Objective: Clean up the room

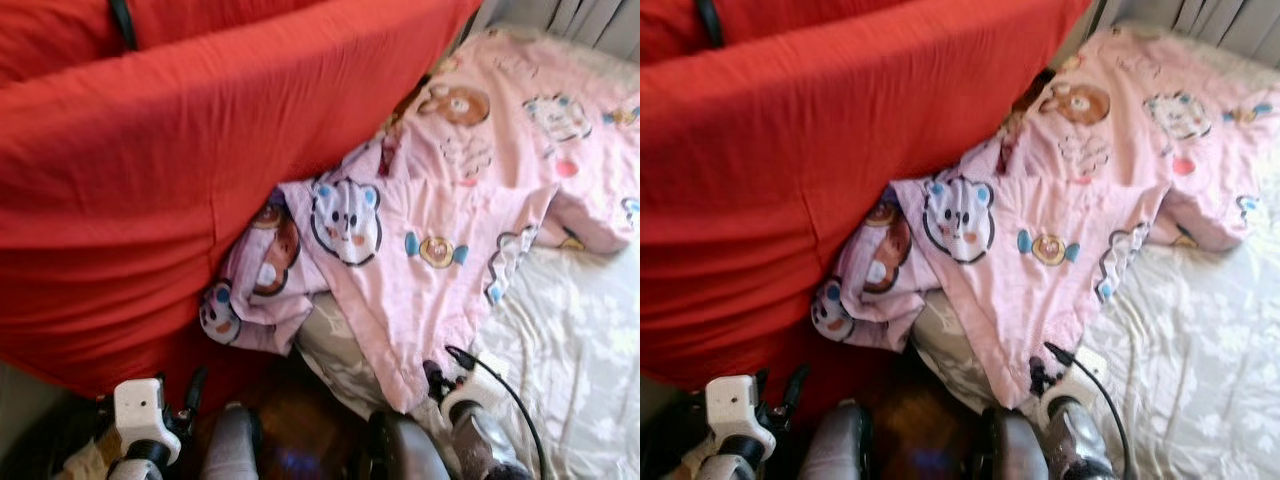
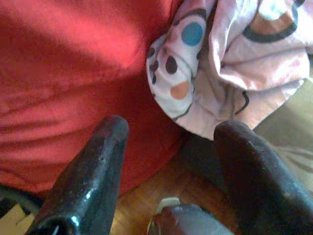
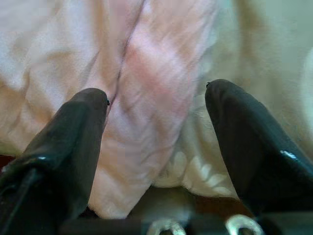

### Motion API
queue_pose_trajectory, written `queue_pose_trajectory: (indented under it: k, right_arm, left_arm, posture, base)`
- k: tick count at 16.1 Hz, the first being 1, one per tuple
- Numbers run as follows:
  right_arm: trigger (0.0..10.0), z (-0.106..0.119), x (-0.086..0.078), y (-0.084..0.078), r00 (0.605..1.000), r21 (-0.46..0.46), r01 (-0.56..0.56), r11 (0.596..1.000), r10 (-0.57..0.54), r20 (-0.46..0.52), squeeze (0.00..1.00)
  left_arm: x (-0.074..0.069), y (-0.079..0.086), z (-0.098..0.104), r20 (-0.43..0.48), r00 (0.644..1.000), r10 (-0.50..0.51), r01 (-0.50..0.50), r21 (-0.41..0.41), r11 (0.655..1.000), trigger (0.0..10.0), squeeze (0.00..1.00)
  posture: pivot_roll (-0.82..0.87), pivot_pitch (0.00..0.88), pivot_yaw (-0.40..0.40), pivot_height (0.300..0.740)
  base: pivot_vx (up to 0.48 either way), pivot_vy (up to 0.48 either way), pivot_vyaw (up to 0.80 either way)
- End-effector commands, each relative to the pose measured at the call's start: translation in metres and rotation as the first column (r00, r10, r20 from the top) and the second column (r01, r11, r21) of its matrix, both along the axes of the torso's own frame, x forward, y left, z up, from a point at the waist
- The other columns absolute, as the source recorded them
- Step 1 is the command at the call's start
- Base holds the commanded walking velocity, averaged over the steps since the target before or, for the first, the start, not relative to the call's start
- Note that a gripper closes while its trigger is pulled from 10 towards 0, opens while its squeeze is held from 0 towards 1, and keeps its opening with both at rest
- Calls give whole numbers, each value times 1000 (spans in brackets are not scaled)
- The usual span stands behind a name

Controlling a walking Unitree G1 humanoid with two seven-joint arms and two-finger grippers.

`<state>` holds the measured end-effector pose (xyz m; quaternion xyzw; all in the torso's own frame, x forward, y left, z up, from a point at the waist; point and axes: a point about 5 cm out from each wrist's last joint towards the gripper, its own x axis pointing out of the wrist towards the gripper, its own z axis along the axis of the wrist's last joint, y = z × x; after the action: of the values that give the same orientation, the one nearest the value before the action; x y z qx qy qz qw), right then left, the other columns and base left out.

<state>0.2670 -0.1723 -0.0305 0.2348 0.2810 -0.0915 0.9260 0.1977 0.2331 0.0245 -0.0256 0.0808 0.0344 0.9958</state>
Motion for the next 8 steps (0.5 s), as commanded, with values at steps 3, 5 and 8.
queue_pose_trajectory:
  k: [3,5,8]
  right_arm:
    - [10000,-7,-6,14,996,11,-75,997,76,-41,0]
    - [10000,-6,-5,17,995,6,-87,996,87,-38,0]
    - [10000,-3,-3,17,997,-2,-76,997,76,-16,0]
  left_arm:
    - [-15,4,2,-34,999,23,-23,1,1000,10000,0]
    - [-19,2,3,-52,998,26,-26,-2,1000,10000,0]
    - [-37,-1,2,-98,995,35,-35,-6,999,10000,0]
  posture:
    - [213,366,-86,635]
    - [228,377,-76,635]
    - [233,385,-75,635]
  base:
    - [0,0,0]
    - [0,0,0]
    - [0,0,0]
